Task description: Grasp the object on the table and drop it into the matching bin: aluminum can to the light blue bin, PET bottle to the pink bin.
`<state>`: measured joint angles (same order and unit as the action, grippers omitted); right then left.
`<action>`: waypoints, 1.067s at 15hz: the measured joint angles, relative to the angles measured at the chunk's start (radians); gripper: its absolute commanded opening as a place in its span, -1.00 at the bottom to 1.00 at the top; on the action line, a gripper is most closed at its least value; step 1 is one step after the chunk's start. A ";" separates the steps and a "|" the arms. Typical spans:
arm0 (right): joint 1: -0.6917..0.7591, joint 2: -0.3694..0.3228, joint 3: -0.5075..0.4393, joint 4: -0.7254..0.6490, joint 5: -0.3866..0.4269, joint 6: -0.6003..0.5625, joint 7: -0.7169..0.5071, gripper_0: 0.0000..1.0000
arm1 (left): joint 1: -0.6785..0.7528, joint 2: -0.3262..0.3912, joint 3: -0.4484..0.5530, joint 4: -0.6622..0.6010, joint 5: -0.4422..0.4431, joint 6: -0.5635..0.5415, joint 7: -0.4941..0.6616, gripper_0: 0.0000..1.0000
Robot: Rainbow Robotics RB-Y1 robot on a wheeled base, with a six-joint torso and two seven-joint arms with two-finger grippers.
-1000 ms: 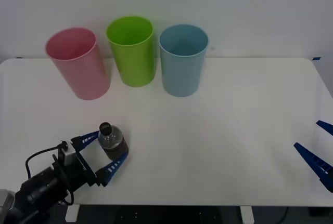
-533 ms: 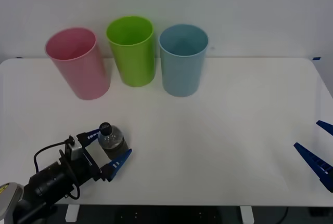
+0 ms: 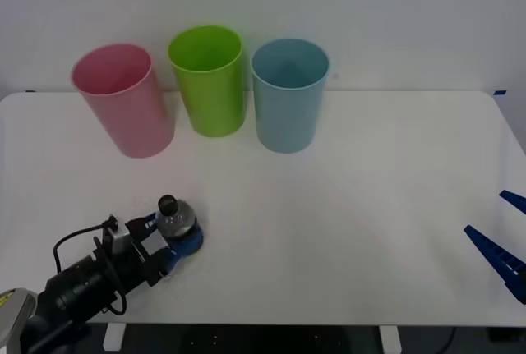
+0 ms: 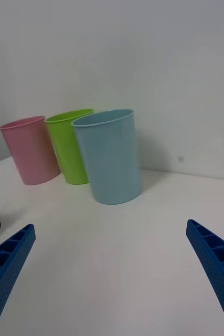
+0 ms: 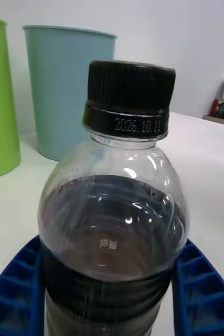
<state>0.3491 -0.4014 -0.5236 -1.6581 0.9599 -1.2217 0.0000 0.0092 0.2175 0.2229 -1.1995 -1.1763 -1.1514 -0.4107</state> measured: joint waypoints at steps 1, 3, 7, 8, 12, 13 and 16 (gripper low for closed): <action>0.000 0.000 0.000 0.000 0.000 0.000 0.000 1.00 | 0.000 0.000 0.001 0.000 0.003 0.000 0.000 -1.00; 0.000 0.000 0.000 0.000 0.000 0.000 0.000 1.00 | 0.001 0.000 0.007 0.000 0.009 -0.005 0.000 -1.00; 0.000 0.000 0.000 0.000 0.000 0.000 0.000 1.00 | 0.013 0.007 0.032 -0.008 0.034 -0.027 0.009 -1.00; 0.000 0.000 0.000 0.000 0.000 0.000 0.000 1.00 | 0.024 0.015 0.036 -0.025 0.048 -0.028 0.014 -1.00; 0.000 0.000 0.000 0.000 0.000 0.000 0.000 1.00 | 0.107 0.028 0.089 -0.159 0.075 -0.019 0.119 -1.00; 0.000 0.000 0.000 0.000 0.000 0.000 0.000 1.00 | 0.134 0.028 0.101 -0.206 0.075 -0.004 0.148 -1.00; 0.000 0.000 0.000 0.000 0.000 0.000 0.000 1.00 | 0.226 0.028 0.105 -0.362 0.103 0.114 0.205 -1.00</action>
<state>0.3491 -0.4014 -0.5236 -1.6581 0.9599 -1.2217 0.0000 0.2350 0.2454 0.3283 -1.5618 -1.0735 -1.0378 -0.2057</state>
